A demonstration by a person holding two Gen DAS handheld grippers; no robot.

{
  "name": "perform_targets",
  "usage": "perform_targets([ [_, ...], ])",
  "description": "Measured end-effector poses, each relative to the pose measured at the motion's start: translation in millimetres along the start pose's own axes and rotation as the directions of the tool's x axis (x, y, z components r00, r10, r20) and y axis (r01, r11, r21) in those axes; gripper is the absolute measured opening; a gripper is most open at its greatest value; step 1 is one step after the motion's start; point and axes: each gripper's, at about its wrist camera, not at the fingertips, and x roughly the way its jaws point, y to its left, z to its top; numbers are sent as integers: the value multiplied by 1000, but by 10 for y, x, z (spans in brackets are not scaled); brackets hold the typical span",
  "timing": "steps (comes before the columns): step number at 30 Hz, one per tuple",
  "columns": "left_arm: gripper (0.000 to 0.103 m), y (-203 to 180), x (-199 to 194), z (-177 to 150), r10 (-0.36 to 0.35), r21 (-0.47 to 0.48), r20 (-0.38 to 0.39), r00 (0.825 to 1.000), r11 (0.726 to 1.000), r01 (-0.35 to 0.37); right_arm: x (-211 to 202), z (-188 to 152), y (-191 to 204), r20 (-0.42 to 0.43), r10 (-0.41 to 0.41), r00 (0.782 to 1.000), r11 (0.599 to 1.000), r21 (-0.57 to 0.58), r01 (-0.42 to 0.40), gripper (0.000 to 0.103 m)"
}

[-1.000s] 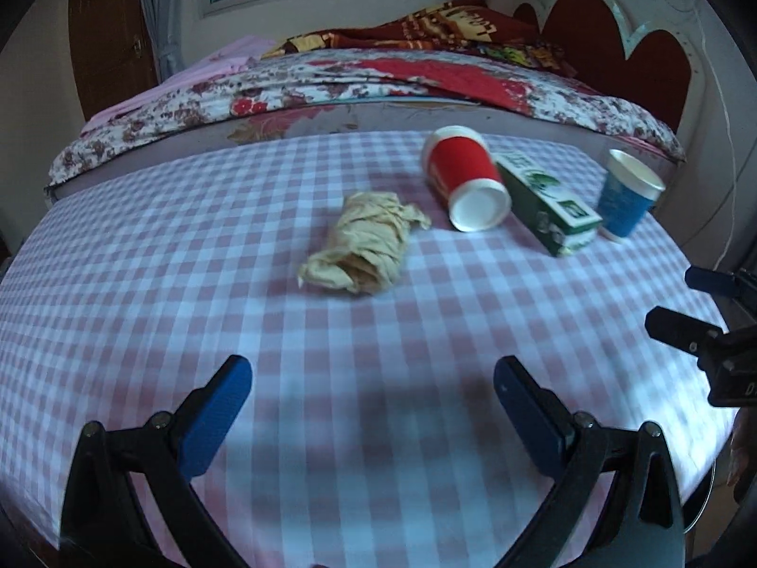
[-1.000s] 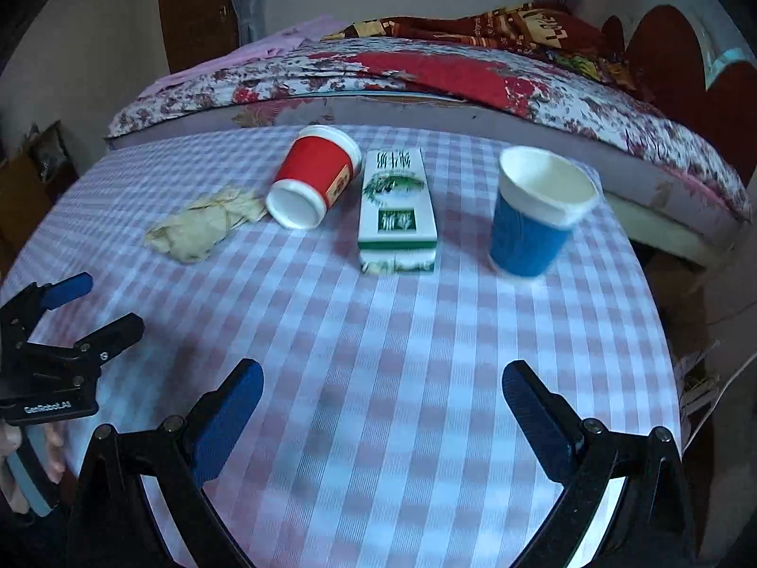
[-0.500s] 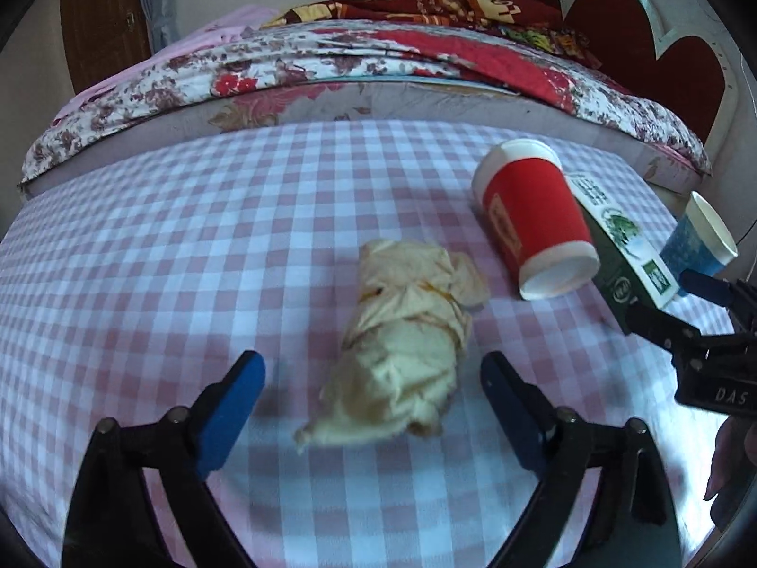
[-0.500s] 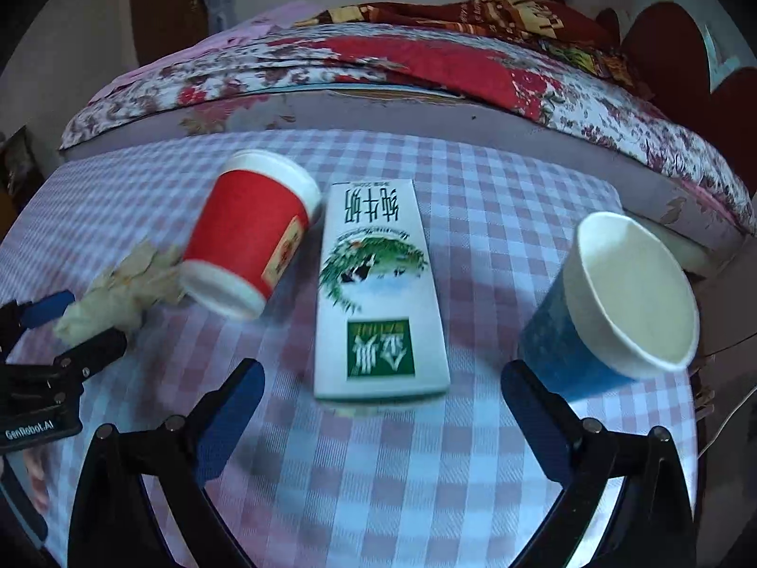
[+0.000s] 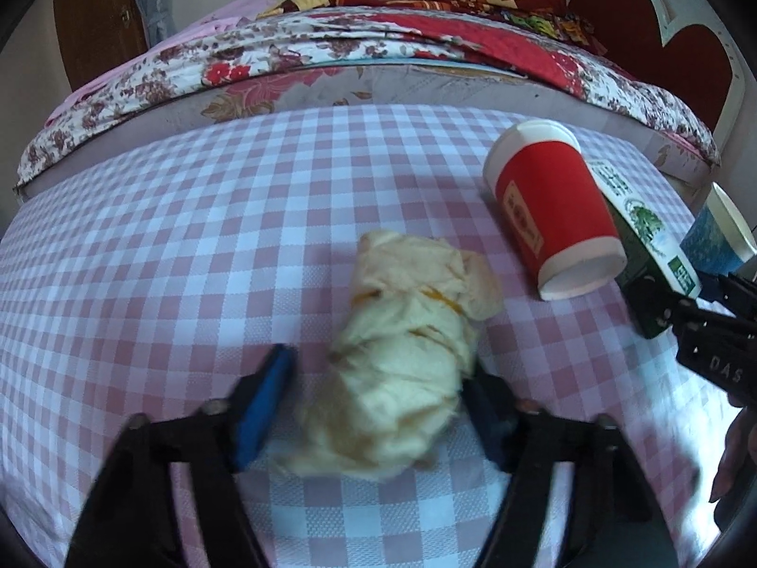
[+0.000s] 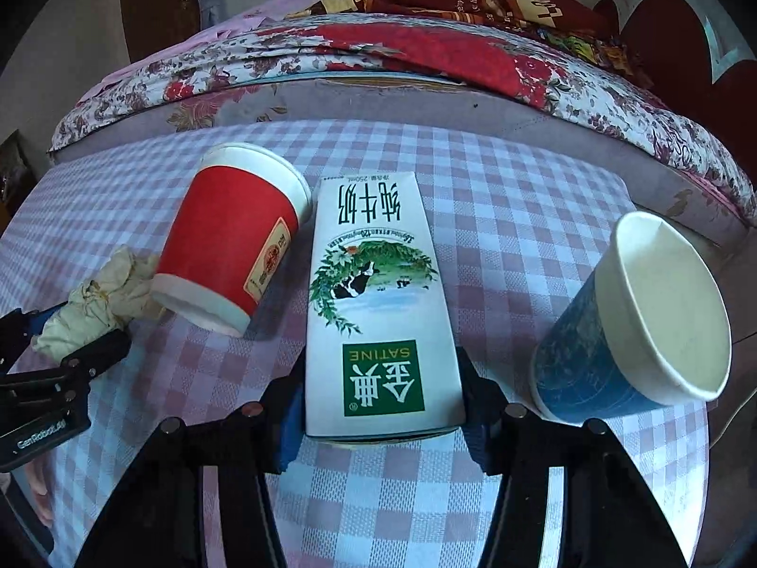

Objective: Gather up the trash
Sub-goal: 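Grasp the beige crumpled cloth with the left tool while the right tool grasps the green-white milk carton, then carry the beige cloth and green-white carton to the black bin and release both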

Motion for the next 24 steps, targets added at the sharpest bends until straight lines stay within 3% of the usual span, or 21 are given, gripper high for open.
perform_targets([
  [1, 32, -1, -14, -3, -8, 5, 2, 1000, 1000, 8, -22, -15, 7, 2, 1, 1000, 1000, -5, -1, 56],
  [11, 26, 21, -341, -150, -23, -6, 66, 998, 1000, 23, -424, -198, 53, 71, -20, 997, 1000, -21, 21, 55],
  [24, 26, -262, -864, -532, -41, 52, 144, 989, 998, 34, -1087, -697, 73, 156, 29, 987, 1000, -6, -29, 55],
])
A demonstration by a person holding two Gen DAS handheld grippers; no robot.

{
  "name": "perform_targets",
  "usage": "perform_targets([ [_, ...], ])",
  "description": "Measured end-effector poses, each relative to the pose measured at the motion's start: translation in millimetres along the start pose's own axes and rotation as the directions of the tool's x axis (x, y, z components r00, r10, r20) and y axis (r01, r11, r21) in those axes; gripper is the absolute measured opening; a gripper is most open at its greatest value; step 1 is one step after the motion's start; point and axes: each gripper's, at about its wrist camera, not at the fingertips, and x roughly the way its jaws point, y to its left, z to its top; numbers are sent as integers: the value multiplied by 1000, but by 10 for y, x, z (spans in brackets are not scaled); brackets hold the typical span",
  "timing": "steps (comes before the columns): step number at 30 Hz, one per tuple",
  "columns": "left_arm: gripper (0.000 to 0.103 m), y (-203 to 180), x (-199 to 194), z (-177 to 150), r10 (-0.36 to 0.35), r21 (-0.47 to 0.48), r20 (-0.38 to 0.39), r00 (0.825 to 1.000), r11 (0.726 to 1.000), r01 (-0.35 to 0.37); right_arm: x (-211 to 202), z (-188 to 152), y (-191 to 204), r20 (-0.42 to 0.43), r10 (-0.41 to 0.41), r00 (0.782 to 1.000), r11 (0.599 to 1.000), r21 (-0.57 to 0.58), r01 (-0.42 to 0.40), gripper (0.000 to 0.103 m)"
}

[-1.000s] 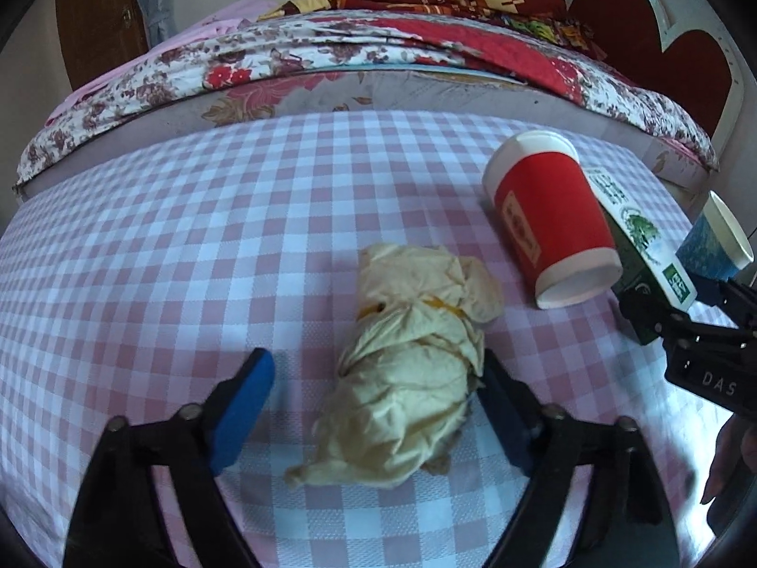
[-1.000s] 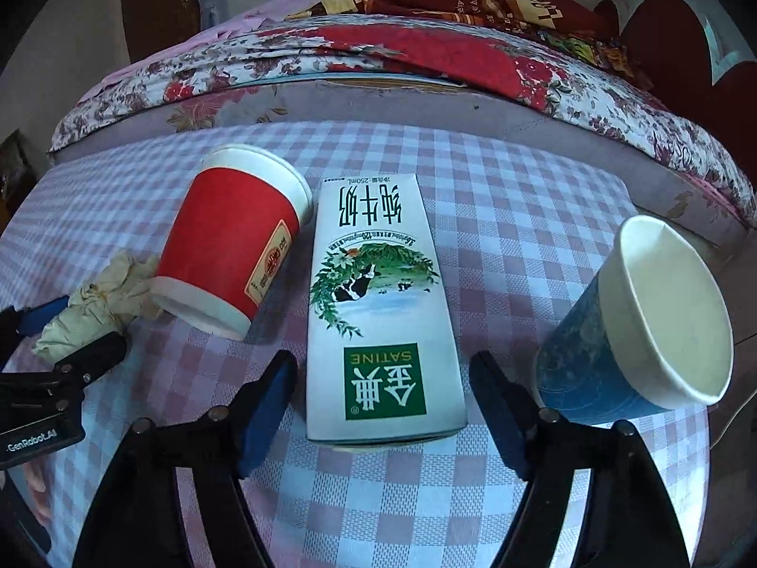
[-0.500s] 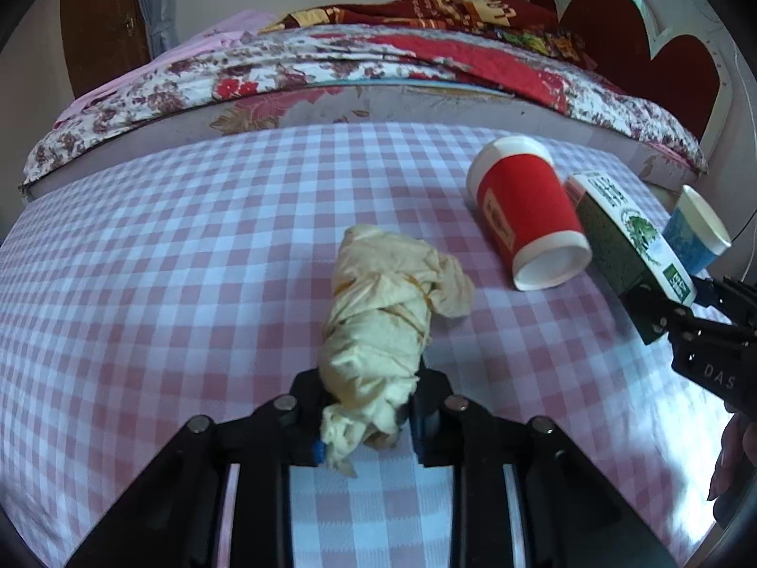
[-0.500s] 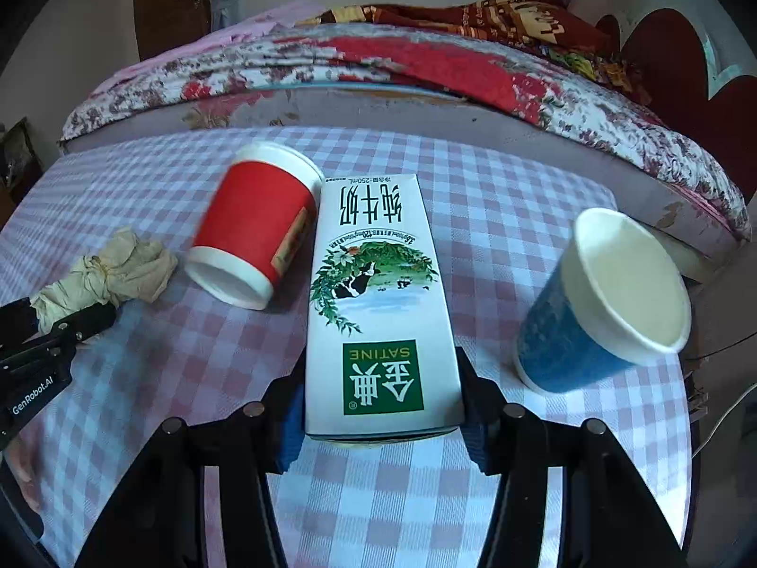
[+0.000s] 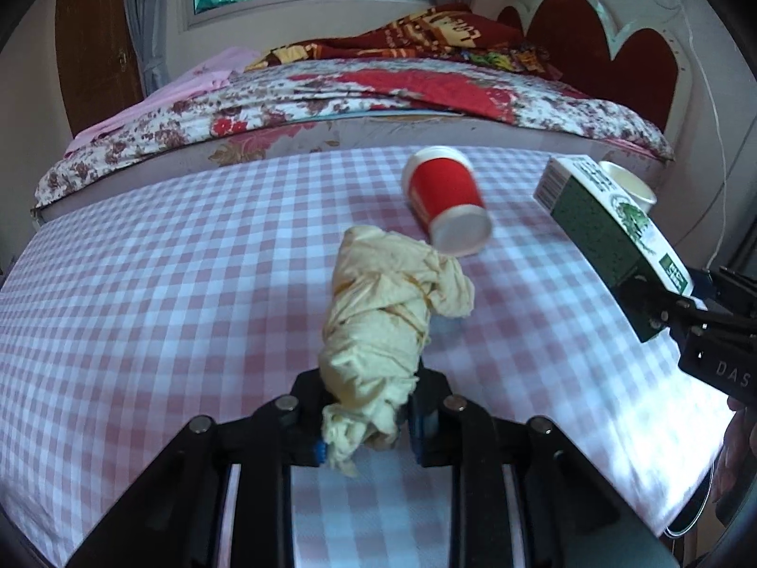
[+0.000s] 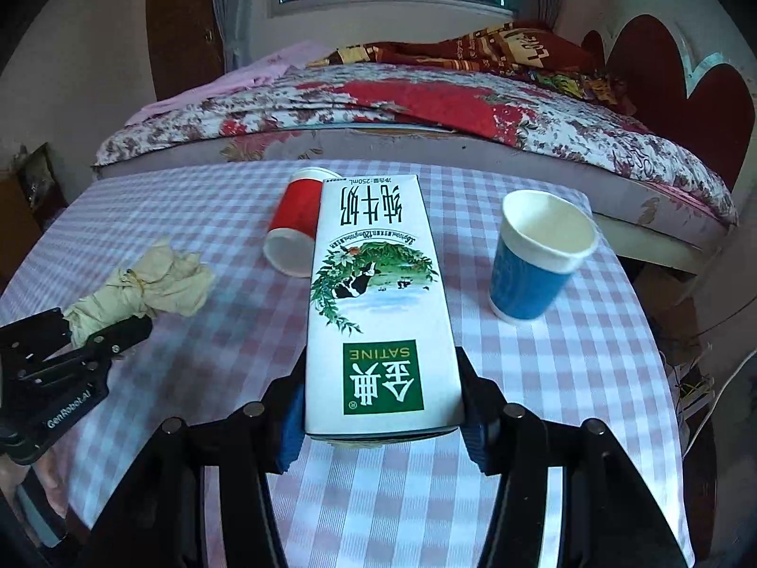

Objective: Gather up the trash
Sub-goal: 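Carry the beige cloth and green-white carton to the black bin and release both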

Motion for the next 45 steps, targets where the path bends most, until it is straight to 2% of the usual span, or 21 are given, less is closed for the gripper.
perform_targets([
  [11, 26, -356, -471, -298, -57, 36, 43, 997, 998, 56, -668, -431, -193, 71, -12, 997, 999, 35, 10, 55],
  [25, 25, -932, -866, -477, -132, 129, 91, 987, 984, 120, -1225, -930, -516, 107, -56, 993, 994, 102, 45, 55],
  [45, 25, -1884, -1047, -725, -262, 250, 68, 963, 939, 238, -1786, -1605, -1213, 94, -180, 979, 958, 241, 153, 55],
])
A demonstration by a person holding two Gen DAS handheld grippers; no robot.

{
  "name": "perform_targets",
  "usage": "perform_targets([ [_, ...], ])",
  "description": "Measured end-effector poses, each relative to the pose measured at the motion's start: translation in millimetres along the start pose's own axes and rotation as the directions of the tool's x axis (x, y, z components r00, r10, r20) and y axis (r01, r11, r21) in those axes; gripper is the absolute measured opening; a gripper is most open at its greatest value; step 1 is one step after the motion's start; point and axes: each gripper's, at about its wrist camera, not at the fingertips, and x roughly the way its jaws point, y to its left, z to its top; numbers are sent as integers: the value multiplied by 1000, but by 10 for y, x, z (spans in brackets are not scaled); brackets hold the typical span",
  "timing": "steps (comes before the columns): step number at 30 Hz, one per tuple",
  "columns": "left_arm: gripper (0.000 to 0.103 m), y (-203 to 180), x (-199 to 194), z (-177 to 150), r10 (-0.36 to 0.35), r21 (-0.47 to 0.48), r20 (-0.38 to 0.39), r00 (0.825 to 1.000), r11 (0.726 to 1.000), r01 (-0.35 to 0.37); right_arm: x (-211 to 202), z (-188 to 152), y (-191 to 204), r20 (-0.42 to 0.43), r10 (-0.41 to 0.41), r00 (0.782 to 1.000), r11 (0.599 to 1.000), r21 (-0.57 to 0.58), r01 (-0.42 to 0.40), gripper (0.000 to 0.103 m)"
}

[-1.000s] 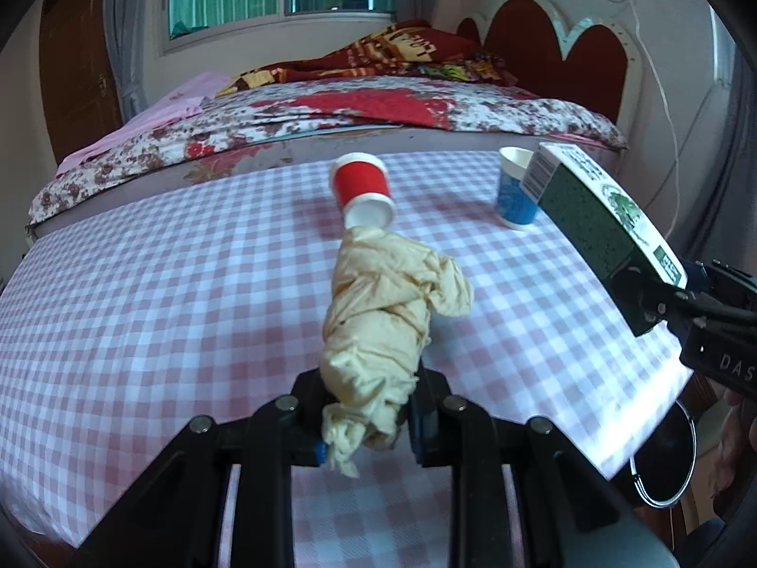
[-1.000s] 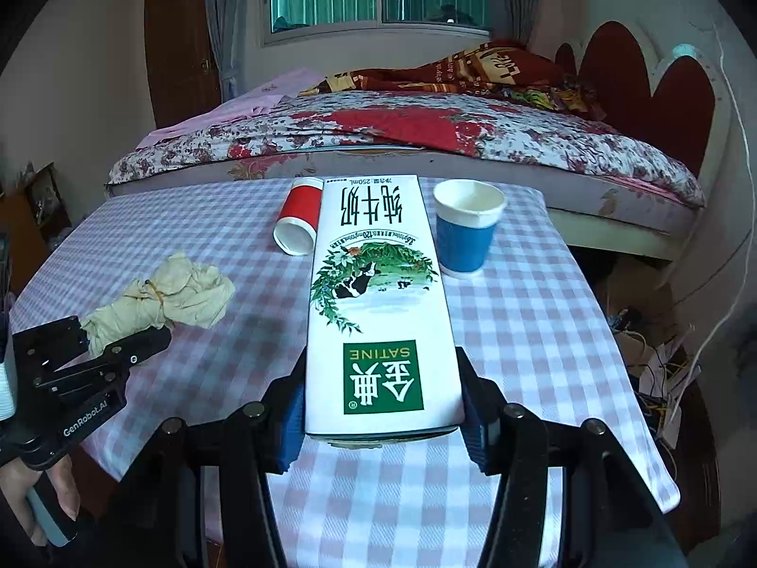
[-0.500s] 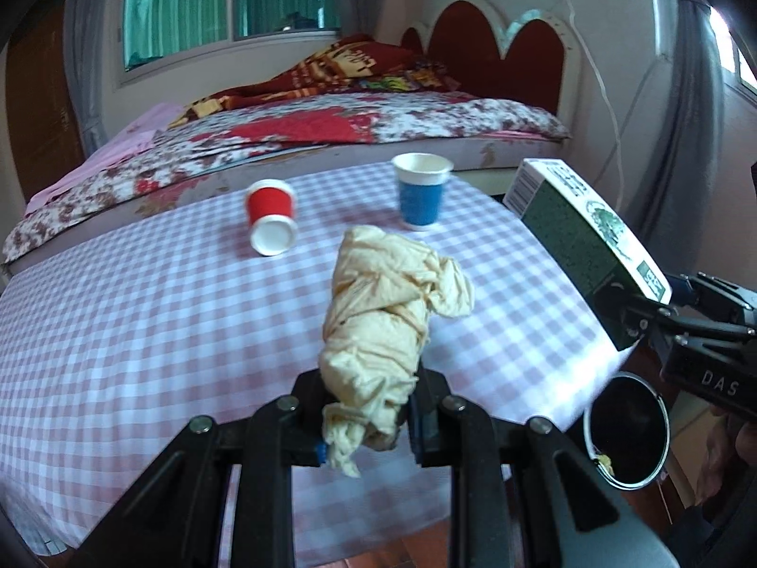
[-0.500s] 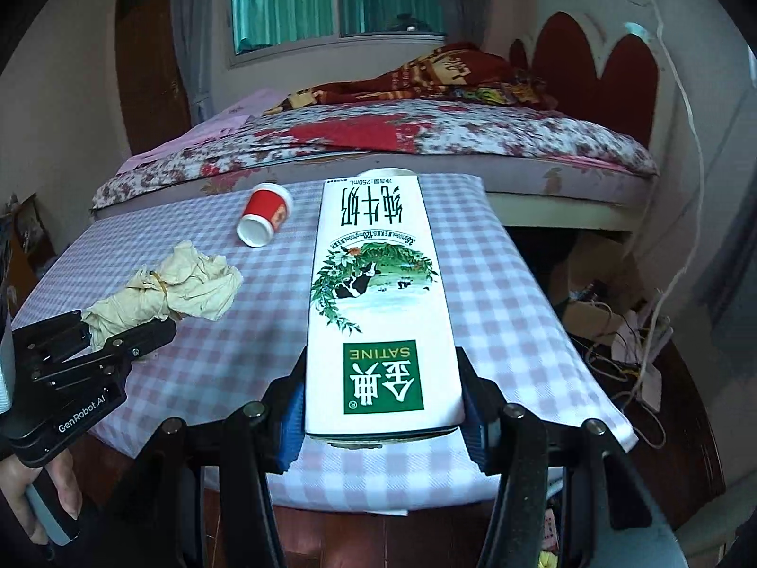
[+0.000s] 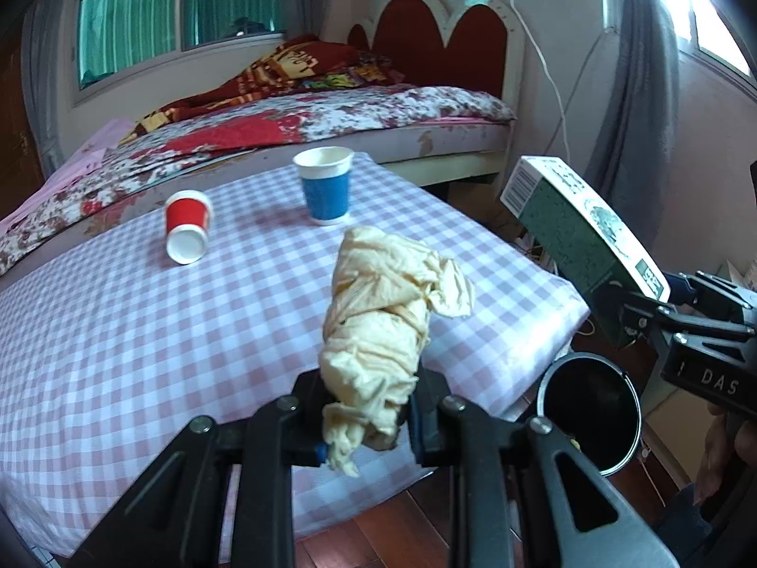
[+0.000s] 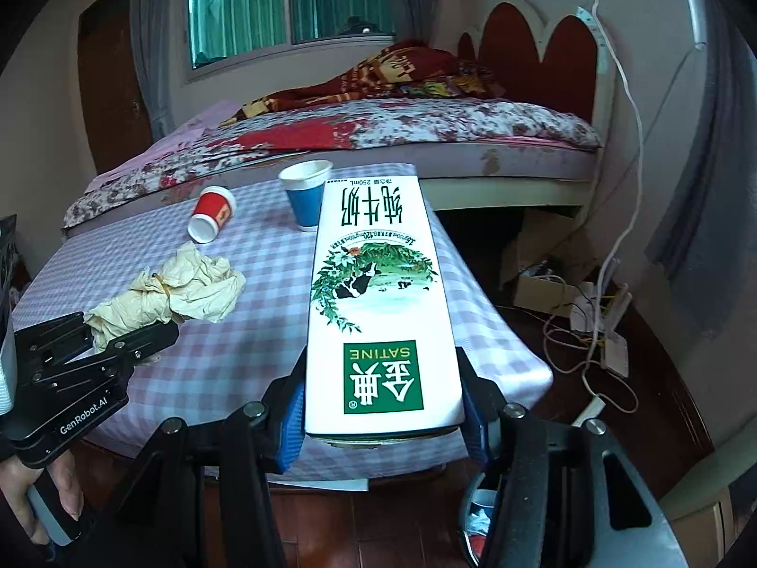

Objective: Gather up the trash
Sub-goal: 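Carry the beige cloth and green-white carton to the black bin and release both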

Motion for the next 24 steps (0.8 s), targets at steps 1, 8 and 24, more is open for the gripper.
perform_targets([
  [1, 25, -48, 7, 1, -11, 4, 0, 1000, 1000, 11, -17, -19, -50, 0, -6, 1000, 1000, 9, 6, 55],
  [8, 25, -365, 95, -17, -70, 38, -8, 998, 997, 70, -83, -179, -368, -21, -61, 998, 996, 57, 63, 55],
  [24, 25, -1118, 275, -138, -206, 137, -61, 977, 968, 212, -336, -571, -968, -77, -173, 982, 977, 115, 181, 55],
])
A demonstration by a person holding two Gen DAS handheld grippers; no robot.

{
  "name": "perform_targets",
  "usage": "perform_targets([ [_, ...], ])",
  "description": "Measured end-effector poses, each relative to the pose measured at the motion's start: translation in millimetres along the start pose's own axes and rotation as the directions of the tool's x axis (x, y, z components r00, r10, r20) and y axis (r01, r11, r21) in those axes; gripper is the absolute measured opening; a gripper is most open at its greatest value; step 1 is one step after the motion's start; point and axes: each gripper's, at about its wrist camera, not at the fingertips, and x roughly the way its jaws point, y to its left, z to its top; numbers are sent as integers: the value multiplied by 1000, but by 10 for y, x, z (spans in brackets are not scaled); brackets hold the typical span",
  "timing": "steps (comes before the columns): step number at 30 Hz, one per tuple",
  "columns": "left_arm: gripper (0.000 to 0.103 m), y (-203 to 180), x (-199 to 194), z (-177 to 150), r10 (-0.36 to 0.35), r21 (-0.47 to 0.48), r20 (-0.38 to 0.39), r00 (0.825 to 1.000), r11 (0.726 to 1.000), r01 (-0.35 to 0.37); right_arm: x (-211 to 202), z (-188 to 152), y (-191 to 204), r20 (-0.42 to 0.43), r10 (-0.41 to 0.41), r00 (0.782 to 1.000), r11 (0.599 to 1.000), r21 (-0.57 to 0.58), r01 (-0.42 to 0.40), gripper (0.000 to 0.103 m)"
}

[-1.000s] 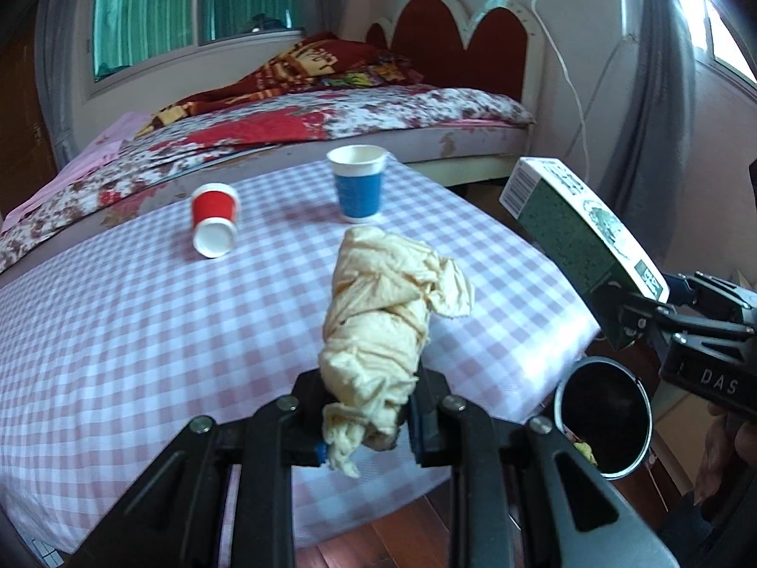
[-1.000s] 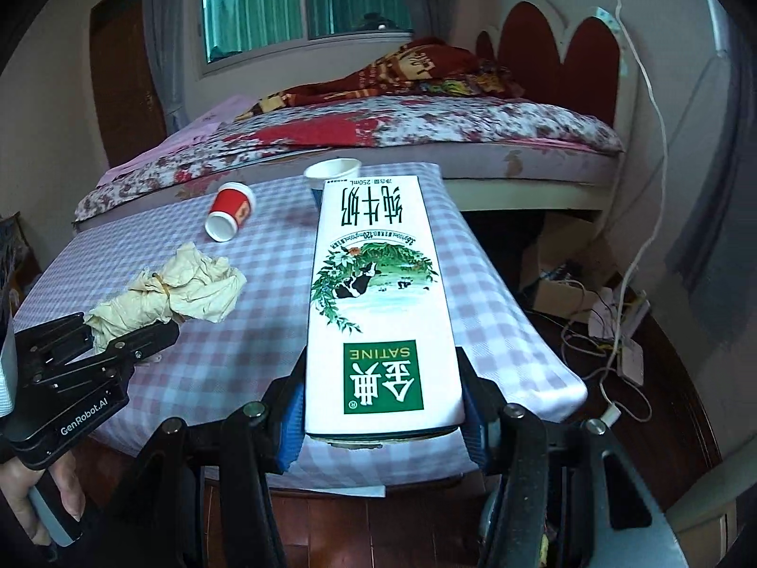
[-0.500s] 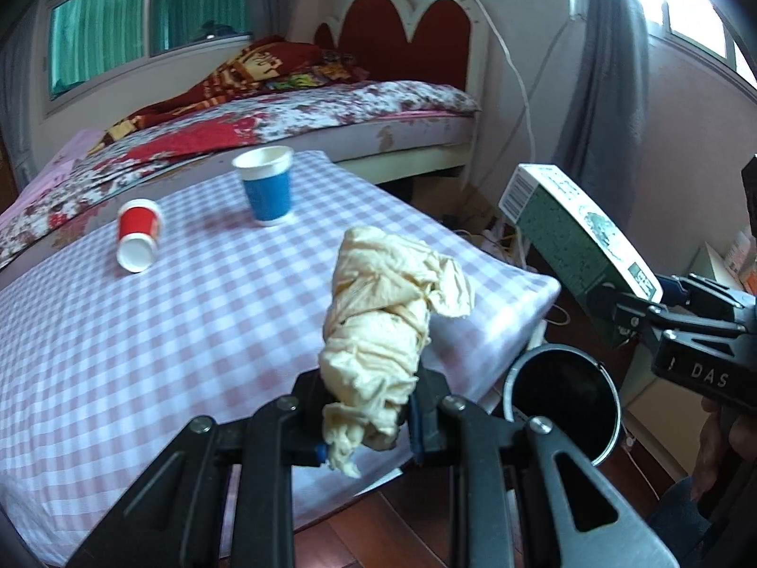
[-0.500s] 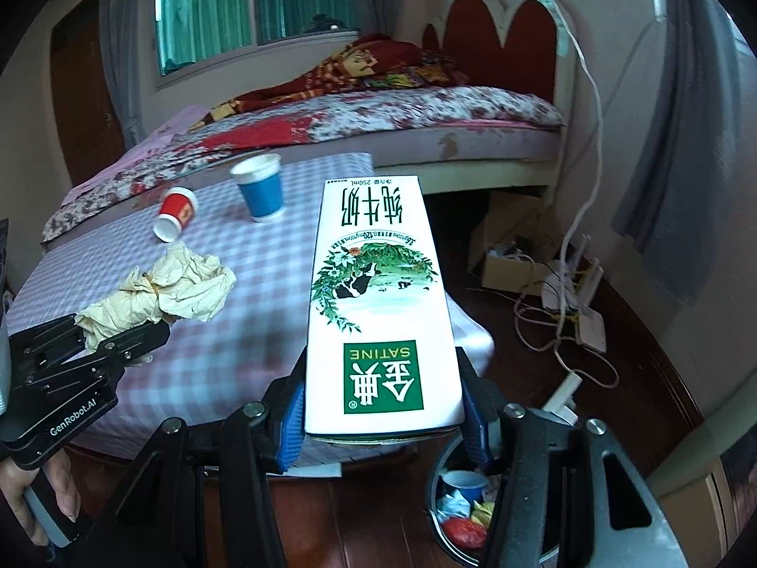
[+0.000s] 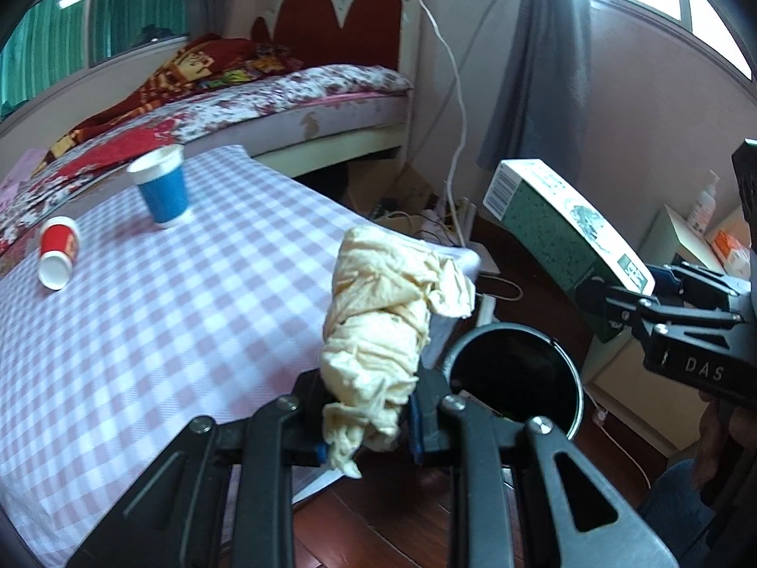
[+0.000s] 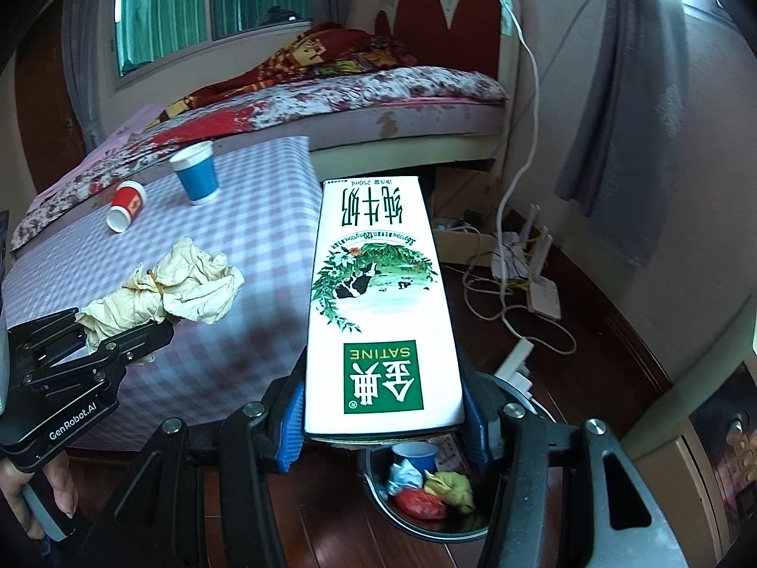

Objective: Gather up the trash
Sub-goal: 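Carry the beige cloth and green-white carton to the black bin and release both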

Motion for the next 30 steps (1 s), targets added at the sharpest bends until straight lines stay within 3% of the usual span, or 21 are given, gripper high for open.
perform_targets([
  [17, 25, -742, 509, -87, -107, 78, -99, 989, 990, 115, 144, -478, -713, -110, -69, 992, 995, 63, 77, 56],
  [30, 25, -1032, 1096, -197, -176, 81, -240, 955, 976, 201, 533, -767, -1068, -230, -91, 969, 996, -2, 93, 56],
])
